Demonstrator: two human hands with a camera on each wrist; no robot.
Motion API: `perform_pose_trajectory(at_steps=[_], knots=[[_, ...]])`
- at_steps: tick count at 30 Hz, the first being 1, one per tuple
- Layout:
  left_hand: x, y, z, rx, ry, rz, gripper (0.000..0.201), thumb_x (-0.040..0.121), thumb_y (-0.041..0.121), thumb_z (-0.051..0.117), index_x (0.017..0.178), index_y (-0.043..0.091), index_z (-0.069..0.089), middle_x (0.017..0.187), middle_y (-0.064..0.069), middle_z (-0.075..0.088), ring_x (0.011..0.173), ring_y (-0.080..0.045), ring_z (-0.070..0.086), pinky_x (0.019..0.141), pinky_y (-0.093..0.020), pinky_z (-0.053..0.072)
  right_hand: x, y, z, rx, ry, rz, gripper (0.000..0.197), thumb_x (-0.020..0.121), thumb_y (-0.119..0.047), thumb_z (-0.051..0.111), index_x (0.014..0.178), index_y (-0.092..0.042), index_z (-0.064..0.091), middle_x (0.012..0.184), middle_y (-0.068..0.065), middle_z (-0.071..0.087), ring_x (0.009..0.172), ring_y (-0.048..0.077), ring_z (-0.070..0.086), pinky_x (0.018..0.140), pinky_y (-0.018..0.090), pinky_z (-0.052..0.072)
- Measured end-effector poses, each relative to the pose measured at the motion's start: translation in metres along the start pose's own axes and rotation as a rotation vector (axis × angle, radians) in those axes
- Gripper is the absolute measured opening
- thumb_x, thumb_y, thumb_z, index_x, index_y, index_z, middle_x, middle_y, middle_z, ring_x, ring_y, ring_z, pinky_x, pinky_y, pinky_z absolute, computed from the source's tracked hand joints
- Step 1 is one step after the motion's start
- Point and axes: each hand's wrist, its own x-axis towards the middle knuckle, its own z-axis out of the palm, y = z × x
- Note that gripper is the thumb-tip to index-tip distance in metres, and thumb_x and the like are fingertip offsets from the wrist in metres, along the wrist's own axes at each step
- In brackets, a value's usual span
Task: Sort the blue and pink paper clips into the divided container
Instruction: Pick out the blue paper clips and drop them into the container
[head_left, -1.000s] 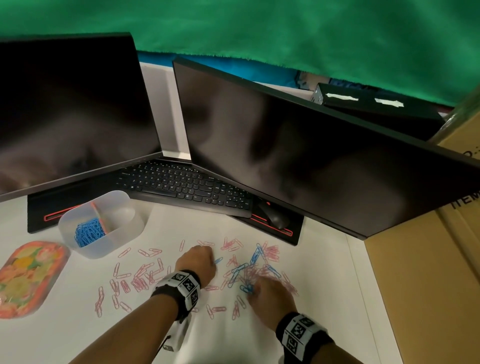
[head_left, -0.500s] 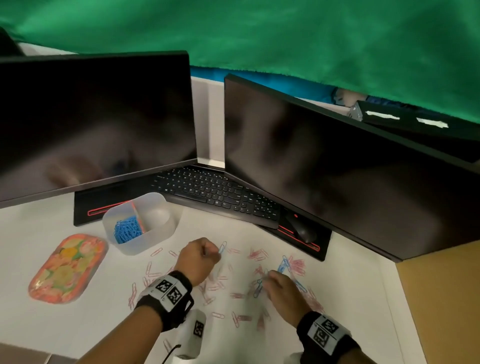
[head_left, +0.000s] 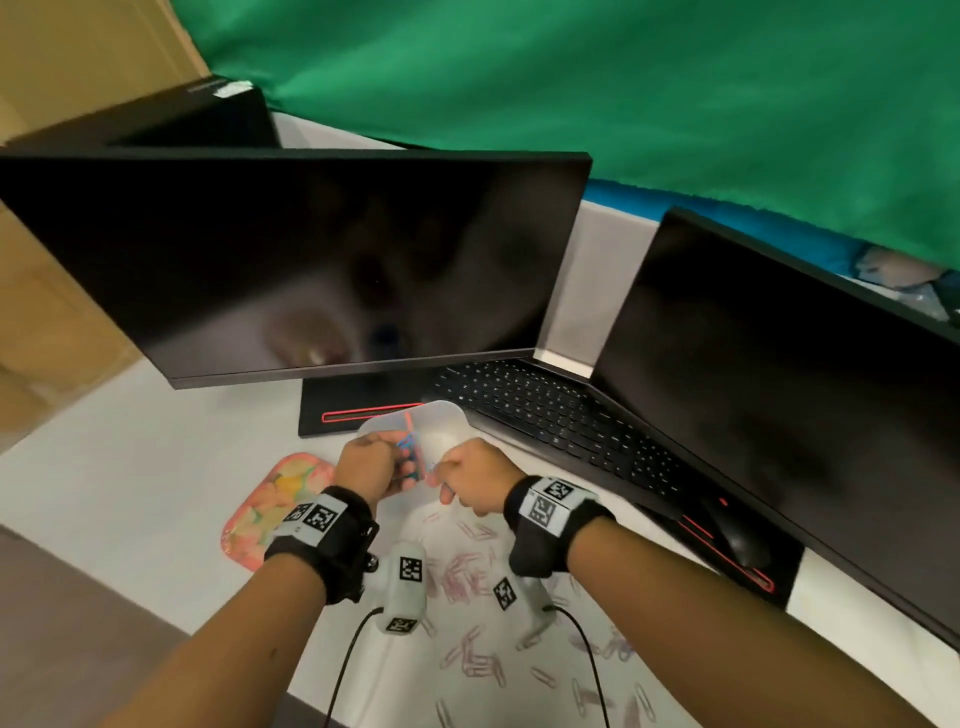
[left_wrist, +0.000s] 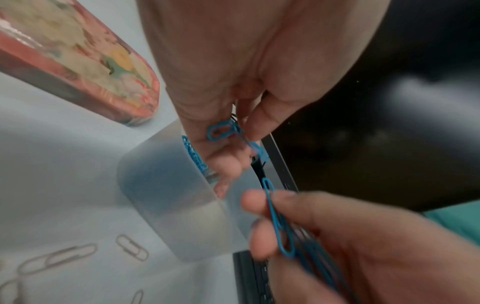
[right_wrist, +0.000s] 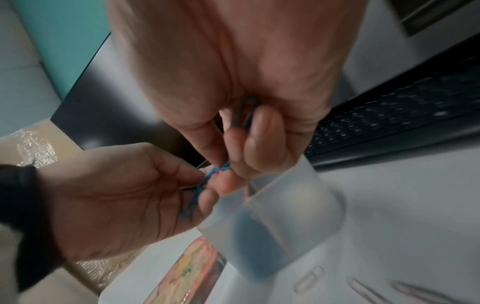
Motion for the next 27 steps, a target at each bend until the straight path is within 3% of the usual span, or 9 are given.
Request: perform_pose_trajectory(at_steps=[2,6,8,10,13,16,18,22,27], knots=[[0.013,-0.001,-0.007,-0.010,0.039,-0.025,0.028,0.093,-0.005,0.038,0.104,0.005,0.062,0.081,-0.015,0.062,0.063,-0.021,0.058,0.054,-0.026,0.054,0.019,-0.018,0.006,-0.078,0.044,0.005,0.017,0.081,-0.012,0.055,0.078,-0.003,0.070,0.078,0.015,0.068,0.049,0.016,0.047,0.042,0.021,0.038],[0.024,0.002,-0.014,-0.025,0.076,-0.019,0.024,0.092,0.002,0.044,0.108,0.007,0.061,0.106,-0.018,0.059,0.094,-0.032,0.059,0.084,-0.042,0.053,0.044,-0.036,0.015,-0.135,0.089,0.031,0.020,0.083,-0.011,0.054,0.096,-0.001,0.066,0.081,0.012,0.064,0.054,0.020,0.055,0.042,0.023,0.041],[0.027,0.004,-0.017,-0.013,0.081,0.018,0.021,0.091,0.004,0.048,0.107,0.007,0.061,0.103,-0.013,0.056,0.094,-0.029,0.054,0.091,-0.044,0.048,0.051,-0.044,0.018,-0.111,0.086,0.024,0.015,0.084,-0.008,0.054,0.096,-0.006,0.062,0.085,0.015,0.063,0.059,0.023,0.060,0.045,0.024,0.048],[0.028,0.006,-0.020,-0.008,0.087,0.032,0.015,0.091,0.005,0.048,0.088,0.016,0.058,0.095,-0.006,0.057,0.094,-0.027,0.052,0.092,-0.042,0.046,0.056,-0.050,0.022,-0.182,0.070,0.023,0.013,0.081,-0.006,0.059,0.093,-0.003,0.062,0.090,0.017,0.066,0.075,0.028,0.067,0.060,0.031,0.057],[0.030,0.008,-0.021,-0.034,0.131,0.032,0.026,0.092,0.004,0.047,0.078,0.023,0.054,0.084,0.002,0.055,0.099,-0.026,0.051,0.096,-0.042,0.044,0.055,-0.052,0.022,-0.211,0.094,0.013,0.010,0.084,-0.005,0.056,0.081,-0.001,0.064,0.084,0.014,0.066,0.083,0.026,0.066,0.062,0.028,0.054],[0.028,0.009,-0.019,-0.037,0.159,0.069,0.024,0.091,0.002,0.047,0.080,0.022,0.056,0.085,0.003,0.056,0.100,-0.026,0.052,0.101,-0.045,0.044,0.049,-0.044,0.012,-0.153,0.146,-0.054,0.021,0.083,-0.003,0.051,0.090,0.000,0.071,0.094,0.016,0.070,0.091,0.027,0.065,0.080,0.036,0.056],[0.025,0.007,-0.015,0.021,0.134,0.136,0.024,0.089,0.001,0.048,0.082,0.021,0.059,0.087,0.002,0.058,0.097,-0.024,0.056,0.096,-0.042,0.049,0.042,-0.032,0.001,-0.069,0.194,-0.065,0.024,0.081,-0.002,0.052,0.091,-0.003,0.073,0.093,0.014,0.072,0.091,0.028,0.067,0.085,0.040,0.055],[0.012,-0.004,0.006,0.155,-0.014,0.302,0.023,0.091,0.001,0.051,0.079,0.017,0.063,0.075,-0.003,0.062,0.064,-0.009,0.063,0.063,-0.023,0.053,0.016,0.010,-0.024,0.135,0.259,-0.007,0.022,0.083,-0.005,0.056,0.096,-0.011,0.072,0.089,0.015,0.073,0.084,0.029,0.071,0.083,0.041,0.058],[-0.008,-0.032,0.055,0.528,-0.247,0.458,0.024,0.087,0.005,0.054,0.080,0.024,0.067,0.077,0.006,0.065,0.071,-0.014,0.060,0.071,-0.024,0.049,-0.044,0.091,-0.049,0.232,0.358,0.101,0.018,0.090,-0.005,0.054,0.088,-0.017,0.067,0.087,0.009,0.070,0.069,0.017,0.067,0.066,0.027,0.058]])
